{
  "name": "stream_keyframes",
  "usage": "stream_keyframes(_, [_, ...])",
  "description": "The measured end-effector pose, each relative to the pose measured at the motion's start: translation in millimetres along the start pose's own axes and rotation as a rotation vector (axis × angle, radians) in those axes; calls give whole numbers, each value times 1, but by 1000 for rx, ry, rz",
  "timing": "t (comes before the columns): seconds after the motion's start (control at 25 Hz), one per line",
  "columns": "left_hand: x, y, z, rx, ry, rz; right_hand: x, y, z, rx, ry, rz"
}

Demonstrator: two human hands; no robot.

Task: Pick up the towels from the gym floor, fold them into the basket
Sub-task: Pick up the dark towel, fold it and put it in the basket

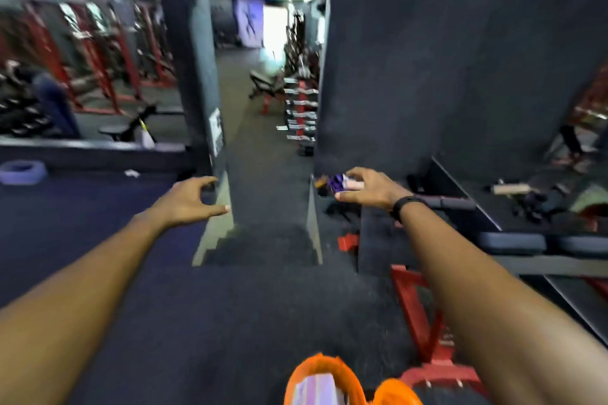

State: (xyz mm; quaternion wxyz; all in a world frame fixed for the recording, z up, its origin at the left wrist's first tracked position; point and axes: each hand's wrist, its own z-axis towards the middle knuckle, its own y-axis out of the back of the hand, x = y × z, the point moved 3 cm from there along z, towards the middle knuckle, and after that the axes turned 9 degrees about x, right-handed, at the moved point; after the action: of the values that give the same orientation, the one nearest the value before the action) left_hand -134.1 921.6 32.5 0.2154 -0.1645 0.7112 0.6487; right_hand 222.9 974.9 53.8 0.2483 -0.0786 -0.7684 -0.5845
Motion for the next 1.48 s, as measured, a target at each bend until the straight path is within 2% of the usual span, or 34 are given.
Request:
stream_keyframes(0.2, [-36, 118, -121, -278, 95, -3, 94, 72, -44, -66, 261, -26])
stream_keyframes(0.44, [-34, 158, -299, -485, 320, 35, 205, 54, -88, 23, 532, -117])
stream_keyframes(0.72, [-9, 160, -538, -675, 670, 31, 380, -65, -172, 250, 897, -184])
stream_keyframes(1.04, [7, 114, -812, -875, 1113, 0, 551, -233, -349, 487, 1249, -262])
stream_keyframes(1.16, [15, 92, -911, -905, 1253, -22, 601, -290, -425, 575, 1351, -266])
stream_keyframes(1.32, [36, 80, -1005, -926, 1347, -62, 654, -351, -500, 649, 1422, -285])
stream_keyframes(1.48, [73, 90, -1070, -945, 1359, -60, 705, -396, -545, 656, 1448, -274])
